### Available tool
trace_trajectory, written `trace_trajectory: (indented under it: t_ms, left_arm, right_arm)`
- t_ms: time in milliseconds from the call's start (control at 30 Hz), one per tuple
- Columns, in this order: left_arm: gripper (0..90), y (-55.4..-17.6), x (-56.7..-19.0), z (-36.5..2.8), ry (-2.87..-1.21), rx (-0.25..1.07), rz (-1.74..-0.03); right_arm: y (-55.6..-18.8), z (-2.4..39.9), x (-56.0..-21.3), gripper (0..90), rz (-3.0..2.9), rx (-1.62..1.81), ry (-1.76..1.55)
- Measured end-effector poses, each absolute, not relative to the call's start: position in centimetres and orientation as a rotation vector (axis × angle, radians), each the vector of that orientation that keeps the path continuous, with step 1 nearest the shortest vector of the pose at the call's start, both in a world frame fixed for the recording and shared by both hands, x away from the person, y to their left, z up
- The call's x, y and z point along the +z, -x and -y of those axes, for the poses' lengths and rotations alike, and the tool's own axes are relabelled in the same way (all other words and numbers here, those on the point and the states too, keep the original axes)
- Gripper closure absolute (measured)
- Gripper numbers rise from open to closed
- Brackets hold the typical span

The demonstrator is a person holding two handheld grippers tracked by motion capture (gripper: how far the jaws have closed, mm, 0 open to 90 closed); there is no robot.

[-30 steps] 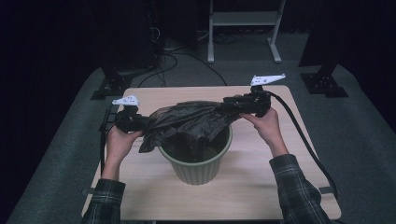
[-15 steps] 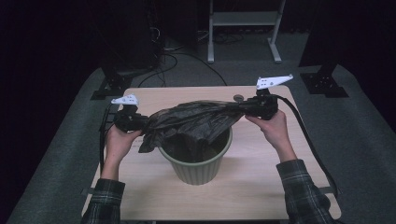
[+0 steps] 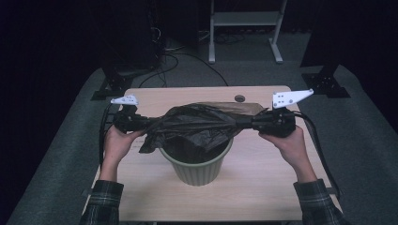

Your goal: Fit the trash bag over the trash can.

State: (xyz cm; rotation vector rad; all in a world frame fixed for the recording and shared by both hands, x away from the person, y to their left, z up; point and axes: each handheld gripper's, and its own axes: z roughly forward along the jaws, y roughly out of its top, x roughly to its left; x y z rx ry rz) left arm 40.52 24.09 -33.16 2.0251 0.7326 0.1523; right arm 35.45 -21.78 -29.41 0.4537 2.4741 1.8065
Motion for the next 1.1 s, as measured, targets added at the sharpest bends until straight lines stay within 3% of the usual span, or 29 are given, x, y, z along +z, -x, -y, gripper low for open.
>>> trace_trajectory:
  t_ms: [467, 1000, 1100]
  left_arm:
    - [89.8, -40.5, -33.2, -23.7, -2.041, 0.142, -0.73]
    - [89.8, -40.5, -33.2, -23.5, -2.059, 0.149, -0.728]
    - [89.8, -40.4, -33.0, -23.5, -2.059, 0.15, -0.726]
  right_arm:
    - [-31.0, 21.9, -34.7, 89.9, -2.546, 1.832, -0.46]
    - [-28.1, 17.5, -39.7, 89.7, -2.802, 1.579, -0.398]
    - [-27.8, 18.2, -38.3, 80.5, -2.737, 1.65, -0.4]
